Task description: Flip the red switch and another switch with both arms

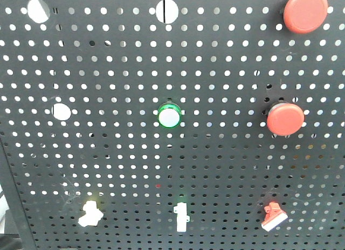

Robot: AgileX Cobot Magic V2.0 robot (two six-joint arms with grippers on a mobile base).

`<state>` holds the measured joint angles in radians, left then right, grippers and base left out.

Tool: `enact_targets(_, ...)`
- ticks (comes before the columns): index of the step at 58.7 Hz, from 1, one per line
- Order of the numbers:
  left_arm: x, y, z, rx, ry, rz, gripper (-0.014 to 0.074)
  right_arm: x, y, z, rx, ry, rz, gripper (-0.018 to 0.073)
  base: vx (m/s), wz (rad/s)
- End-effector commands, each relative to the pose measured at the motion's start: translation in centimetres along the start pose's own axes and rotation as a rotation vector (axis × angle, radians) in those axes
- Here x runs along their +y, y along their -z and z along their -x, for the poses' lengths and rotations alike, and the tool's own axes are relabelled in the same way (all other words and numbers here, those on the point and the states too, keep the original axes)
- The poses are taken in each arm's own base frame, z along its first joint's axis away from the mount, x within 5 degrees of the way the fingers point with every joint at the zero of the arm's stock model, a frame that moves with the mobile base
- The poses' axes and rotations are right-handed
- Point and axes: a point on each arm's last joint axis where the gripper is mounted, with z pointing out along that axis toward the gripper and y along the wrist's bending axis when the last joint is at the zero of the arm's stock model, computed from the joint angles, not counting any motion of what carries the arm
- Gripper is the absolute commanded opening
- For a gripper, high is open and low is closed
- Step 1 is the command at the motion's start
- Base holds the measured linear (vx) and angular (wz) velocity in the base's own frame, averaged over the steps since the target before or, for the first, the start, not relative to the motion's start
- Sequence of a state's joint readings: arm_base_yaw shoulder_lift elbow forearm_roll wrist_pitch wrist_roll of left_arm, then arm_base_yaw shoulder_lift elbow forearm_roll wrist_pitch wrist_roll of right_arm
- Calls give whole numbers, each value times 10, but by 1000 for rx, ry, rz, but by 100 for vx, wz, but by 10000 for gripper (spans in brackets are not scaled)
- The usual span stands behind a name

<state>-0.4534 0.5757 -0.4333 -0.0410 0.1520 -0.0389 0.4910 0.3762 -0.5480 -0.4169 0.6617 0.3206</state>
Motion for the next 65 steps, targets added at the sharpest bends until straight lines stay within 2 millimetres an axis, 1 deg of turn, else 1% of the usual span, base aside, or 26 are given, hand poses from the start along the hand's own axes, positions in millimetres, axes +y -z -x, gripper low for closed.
enact_targets(1,-1,8,16,-111,-6,-6,3,-8,26,12,-181,1,-27,-6,0,0)
enact_targets(5,-1,10,17,-114,-6,-6,3,-11,36,10,-220,-10,-32,-6,0,0)
enact_targets(12,-1,10,15,-98,-1,-6,3,-14,43,6,-232,-22,-42,-6,0,0)
enact_targets(40,-1,10,15,-99,-2,-5,3,-14,44,6,-235,-23,-43,-6,0,0)
enact_targets(43,-1,9,13,-99,-3,-5,3,-14,44,6,-235,-23,-43,-6,0,0)
enact_targets(48,1,13,3,-127,-1,-1,3,-14,44,6,-235,-23,-43,-6,0,0)
enact_targets(55,11,27,-19,-248,0,80,3,-14,44,6,-236,-23,-43,-6,0,1)
enact_targets(60,18,38,-46,-315,3,162,3,-14,44,6,-236,-24,-42,-6,0,0)
enact_targets(65,24,43,-75,-335,9,242,3,-14,44,6,-236,-24,-42,-6,0,0)
